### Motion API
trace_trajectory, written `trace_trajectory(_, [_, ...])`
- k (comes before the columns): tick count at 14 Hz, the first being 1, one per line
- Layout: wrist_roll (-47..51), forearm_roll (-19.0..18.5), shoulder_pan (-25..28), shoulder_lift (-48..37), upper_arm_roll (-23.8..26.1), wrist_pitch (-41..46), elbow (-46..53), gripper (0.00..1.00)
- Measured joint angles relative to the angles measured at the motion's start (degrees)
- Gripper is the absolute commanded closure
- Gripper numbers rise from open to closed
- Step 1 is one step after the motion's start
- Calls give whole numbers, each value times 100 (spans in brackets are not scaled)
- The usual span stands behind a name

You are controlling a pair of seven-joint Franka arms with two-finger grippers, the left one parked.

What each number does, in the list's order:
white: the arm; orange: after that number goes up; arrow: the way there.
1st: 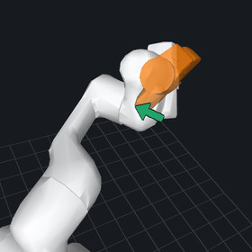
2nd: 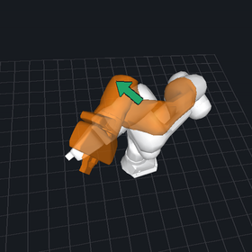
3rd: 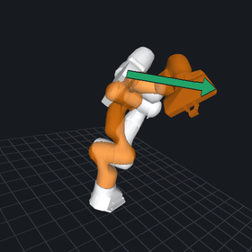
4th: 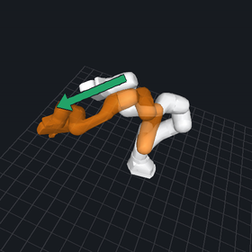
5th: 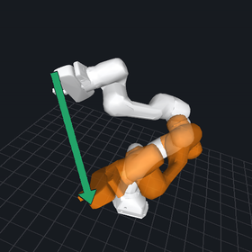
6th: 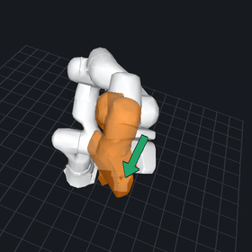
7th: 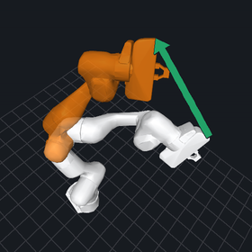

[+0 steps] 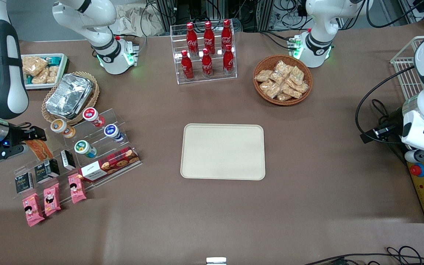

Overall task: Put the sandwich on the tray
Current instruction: 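Close the right gripper on the wrapped sandwich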

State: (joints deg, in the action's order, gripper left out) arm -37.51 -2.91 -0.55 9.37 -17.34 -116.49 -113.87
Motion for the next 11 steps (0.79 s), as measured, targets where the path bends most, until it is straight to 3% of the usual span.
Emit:
trace_trajectory(4, [-104,4,-89,40,-11,-42,2,64])
trace_trajectory(8, [-110,86,-89,38,2,1,76,64])
trace_trajectory(11, [-112,127,-45,29,41,599,649,64])
